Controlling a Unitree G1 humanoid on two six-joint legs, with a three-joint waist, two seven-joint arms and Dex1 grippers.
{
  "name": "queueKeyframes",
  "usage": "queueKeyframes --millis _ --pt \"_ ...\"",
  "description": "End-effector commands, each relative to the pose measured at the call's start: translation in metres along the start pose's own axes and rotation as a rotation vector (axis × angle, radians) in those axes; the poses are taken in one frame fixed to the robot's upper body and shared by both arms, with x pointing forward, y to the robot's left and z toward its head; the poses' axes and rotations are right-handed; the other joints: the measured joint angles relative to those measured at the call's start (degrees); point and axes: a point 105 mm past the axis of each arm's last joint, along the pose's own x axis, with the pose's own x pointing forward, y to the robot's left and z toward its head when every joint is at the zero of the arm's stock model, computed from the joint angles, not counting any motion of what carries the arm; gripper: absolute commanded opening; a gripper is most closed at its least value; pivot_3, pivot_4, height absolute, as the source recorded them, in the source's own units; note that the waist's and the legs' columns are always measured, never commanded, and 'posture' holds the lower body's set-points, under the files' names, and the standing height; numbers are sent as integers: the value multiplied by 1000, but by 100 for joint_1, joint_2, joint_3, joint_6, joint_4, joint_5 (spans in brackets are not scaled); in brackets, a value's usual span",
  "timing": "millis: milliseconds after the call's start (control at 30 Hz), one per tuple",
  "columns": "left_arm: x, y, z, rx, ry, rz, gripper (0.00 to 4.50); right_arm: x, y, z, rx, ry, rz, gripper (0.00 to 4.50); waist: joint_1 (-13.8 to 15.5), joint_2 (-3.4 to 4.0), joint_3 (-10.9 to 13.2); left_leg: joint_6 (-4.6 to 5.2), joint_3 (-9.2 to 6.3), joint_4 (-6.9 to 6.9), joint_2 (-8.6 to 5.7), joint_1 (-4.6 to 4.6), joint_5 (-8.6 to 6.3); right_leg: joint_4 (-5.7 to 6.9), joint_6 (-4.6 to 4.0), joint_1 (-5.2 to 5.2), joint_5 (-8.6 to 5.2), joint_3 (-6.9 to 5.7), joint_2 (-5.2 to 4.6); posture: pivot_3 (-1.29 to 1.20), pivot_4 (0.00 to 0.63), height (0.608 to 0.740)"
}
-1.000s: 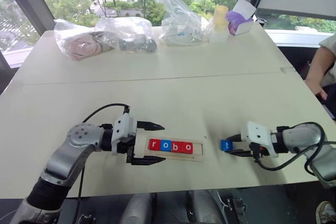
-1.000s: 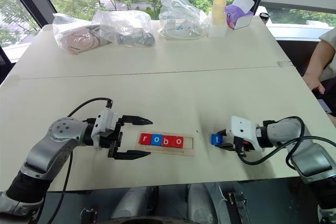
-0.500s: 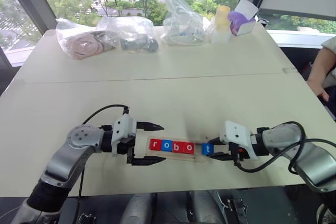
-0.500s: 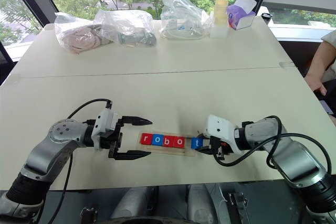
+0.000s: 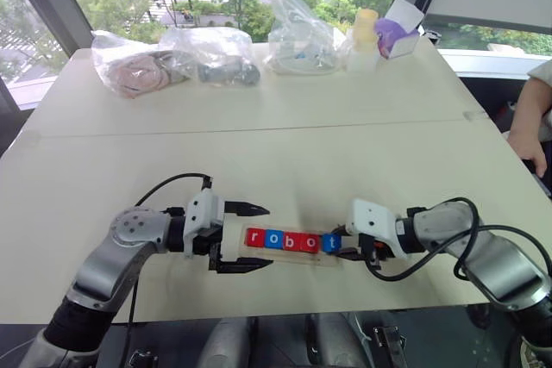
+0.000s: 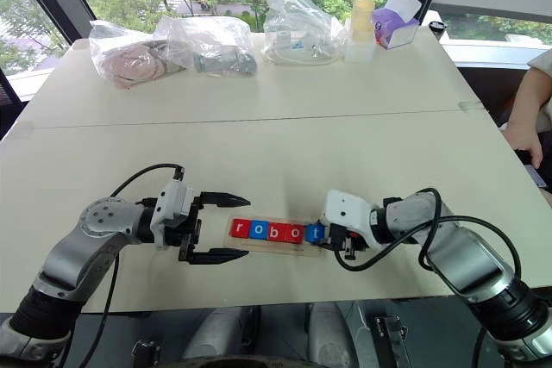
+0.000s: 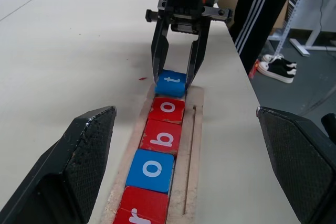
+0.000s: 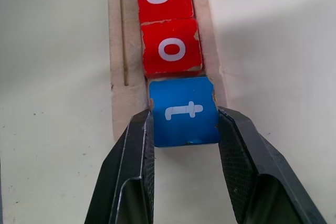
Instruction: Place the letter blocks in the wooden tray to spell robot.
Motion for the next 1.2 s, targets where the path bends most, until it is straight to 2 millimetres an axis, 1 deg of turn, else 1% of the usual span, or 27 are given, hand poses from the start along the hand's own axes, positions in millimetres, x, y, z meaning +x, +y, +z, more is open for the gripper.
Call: queueKeyframes --millis 33,733,1133,1200 --pt "0 -3 9 33 -28 0 4500 1 -1 6 -24 -13 -4 1129 0 0 0 0 0 0 0 0 0 0 0 0 0 0 0 0 150 740" --pt "0 -2 8 27 -31 17 4500 9 5 13 -45 -32 25 1129 -20 0 0 0 0 0 0 0 0 0 0 0 0 0 1 0 150 740" --pt "0 -1 8 29 -38 27 4500 9 6 14 -43 -29 40 1129 -21 0 0 0 0 0 0 0 0 1 0 0 0 0 1 0 150 740" --pt "1 -1 8 29 -38 27 4500 9 7 15 -40 -31 44 2180 -21 0 0 0 0 0 0 0 0 1 1 0 0 0 1 0 150 740"
